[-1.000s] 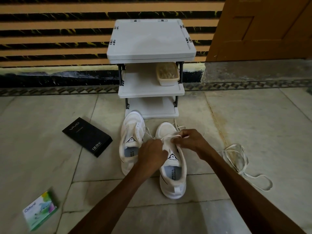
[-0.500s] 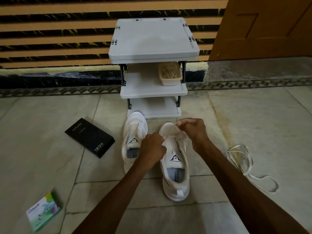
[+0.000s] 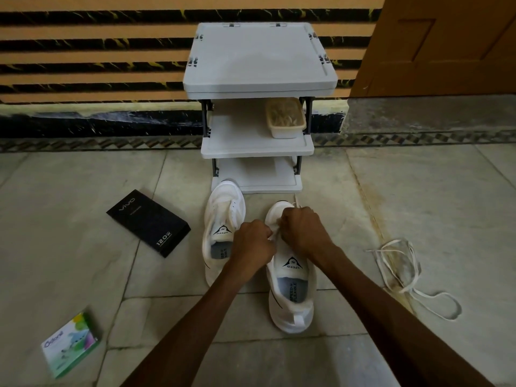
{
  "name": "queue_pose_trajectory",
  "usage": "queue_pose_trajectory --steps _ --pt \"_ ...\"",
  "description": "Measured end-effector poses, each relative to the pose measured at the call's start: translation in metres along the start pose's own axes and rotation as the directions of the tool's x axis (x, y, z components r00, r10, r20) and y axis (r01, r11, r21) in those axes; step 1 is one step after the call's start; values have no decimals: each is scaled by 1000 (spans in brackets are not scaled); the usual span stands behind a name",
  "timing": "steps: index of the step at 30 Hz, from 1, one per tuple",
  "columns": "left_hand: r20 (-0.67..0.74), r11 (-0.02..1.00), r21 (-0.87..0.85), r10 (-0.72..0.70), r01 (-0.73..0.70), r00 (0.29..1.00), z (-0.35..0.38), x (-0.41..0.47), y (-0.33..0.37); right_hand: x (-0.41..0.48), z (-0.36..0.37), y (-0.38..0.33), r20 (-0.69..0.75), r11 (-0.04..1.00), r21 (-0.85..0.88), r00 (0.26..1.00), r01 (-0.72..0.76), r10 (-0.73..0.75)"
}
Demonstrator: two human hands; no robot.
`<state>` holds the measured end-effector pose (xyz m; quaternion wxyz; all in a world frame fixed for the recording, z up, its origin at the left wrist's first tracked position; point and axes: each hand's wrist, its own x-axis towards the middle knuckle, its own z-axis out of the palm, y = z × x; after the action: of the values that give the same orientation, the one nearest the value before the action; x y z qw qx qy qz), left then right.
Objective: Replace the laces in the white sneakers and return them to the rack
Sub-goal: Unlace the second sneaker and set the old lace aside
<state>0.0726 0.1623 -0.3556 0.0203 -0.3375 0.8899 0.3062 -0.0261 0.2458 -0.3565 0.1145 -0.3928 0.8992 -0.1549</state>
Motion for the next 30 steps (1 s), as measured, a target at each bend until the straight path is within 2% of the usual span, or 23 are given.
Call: queue_pose_trajectory --steps 2,6,7,8,9,10,11,12,13,14,15,16,19,20,21,22,23,24,25,26,27,30 --pt "-5 1000 5 -13 13 1000 0 -2 -1 -4 3 -2 20 997 -76 1000 -16 18" --pt "-20 999 9 -40 41 999 1 -3 2 -1 -5 10 103 997 -71 995 22 -15" --pt "-24 999 14 -48 49 999 1 -3 3 1 -7 14 96 1000 -10 995 25 -24" --pt "-24 998 18 -58 58 998 1 -4 4 1 -10 18 67 993 121 998 -3 -6" --pt "-19 998 23 -61 61 998 0 -5 4 2 -13 23 50 935 347 997 -65 51" --pt "-7 998 26 -57 57 998 0 -4 3 2 -20 29 63 751 643 988 -148 142" --pt "9 998 30 -50 50 999 -1 -4 1 3 -28 35 124 405 892 971 -200 206" --pt "22 998 29 -47 47 999 -2 -4 -1 3 -35 42 220 -16 975 952 -221 213" --pt "28 999 24 -48 47 998 -2 -4 -2 2 -42 47 273 -352 915 946 -199 173" --pt "29 999 16 -49 49 998 -2 -4 -2 3 -46 52 284 -529 832 948 -168 146" --pt "30 999 13 -45 45 999 -2 -4 -3 4 -49 52 283 -600 785 950 -151 130" --pt "27 999 15 -36 36 999 -1 -5 -2 4 -51 50 272 -615 775 955 -145 117" --pt "8 1000 12 -22 22 1000 0 -8 1 2 -43 38 252 -552 817 964 -165 86" --pt "7 1000 10 -19 19 1000 1 -8 0 0 -41 33 269 -465 862 959 -201 84" --pt "6 1000 5 -17 17 1000 0 -9 0 -2 -38 28 274 -287 930 955 -232 116" --pt "6 1000 0 -18 18 1000 0 -9 -1 -2 -33 25 240 -8 970 957 -242 163" --pt "4 1000 -3 -16 16 1000 0 -9 -1 -3 -25 25 148 352 913 970 -209 193" --pt "-4 1000 -6 -12 12 1000 1 -10 -2 -3 -16 27 14 691 712 986 -125 164" --pt "-18 1000 -10 -6 6 1000 2 -11 -2 -3 -7 27 -76 893 450 995 -21 62" --pt "-31 1000 -16 -5 5 1000 3 -11 -2 -3 0 26 -70 968 245 997 54 -38" --pt "-43 1000 -21 -5 4 999 4 -12 -2 -5 5 23 -18 989 126 997 79 -77" --pt "-55 1000 -28 8 -10 998 5 -12 -3 -8 8 14 -13 998 2 998 56 -56"
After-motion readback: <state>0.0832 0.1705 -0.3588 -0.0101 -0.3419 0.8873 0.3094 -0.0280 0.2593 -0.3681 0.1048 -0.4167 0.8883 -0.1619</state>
